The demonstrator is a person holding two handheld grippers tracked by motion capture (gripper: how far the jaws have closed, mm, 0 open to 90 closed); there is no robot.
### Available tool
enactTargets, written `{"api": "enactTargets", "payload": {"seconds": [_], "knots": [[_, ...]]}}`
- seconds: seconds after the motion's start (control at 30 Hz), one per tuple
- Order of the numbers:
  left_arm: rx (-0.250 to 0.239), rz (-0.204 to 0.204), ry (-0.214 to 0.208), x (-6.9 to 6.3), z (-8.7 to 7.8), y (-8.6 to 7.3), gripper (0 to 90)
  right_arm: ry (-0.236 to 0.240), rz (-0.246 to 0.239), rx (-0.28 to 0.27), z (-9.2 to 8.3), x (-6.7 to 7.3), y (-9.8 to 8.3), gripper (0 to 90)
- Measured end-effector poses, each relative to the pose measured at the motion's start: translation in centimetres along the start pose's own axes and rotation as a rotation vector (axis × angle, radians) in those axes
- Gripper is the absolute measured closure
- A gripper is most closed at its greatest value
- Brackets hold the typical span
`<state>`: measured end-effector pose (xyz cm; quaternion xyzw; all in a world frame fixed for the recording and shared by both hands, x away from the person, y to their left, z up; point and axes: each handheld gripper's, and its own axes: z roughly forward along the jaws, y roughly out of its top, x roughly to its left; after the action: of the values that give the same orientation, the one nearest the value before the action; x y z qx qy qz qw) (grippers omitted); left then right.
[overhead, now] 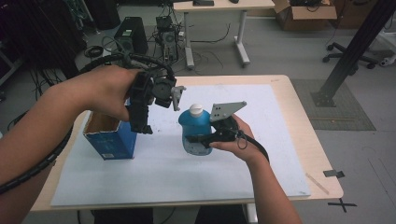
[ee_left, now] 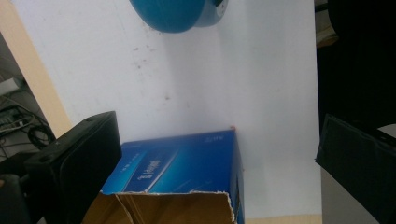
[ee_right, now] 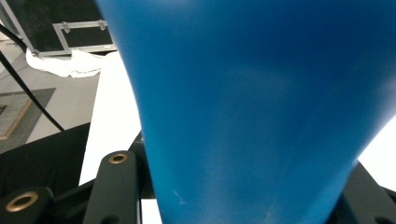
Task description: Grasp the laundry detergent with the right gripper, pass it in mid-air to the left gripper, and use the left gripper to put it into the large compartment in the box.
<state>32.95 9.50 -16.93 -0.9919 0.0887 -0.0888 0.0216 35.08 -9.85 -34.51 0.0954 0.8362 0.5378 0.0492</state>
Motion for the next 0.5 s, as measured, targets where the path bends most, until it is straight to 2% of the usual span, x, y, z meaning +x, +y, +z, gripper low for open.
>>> {"api": "enactTargets", "payload": {"seconds": [0.5], "knots": [[-0.002, -0.005, -0.022, 0.4, 1.3, 0.6, 0.4, 0.031, -0.005, -0.017, 2.1, 0.3, -0.8, 46.7]]}}
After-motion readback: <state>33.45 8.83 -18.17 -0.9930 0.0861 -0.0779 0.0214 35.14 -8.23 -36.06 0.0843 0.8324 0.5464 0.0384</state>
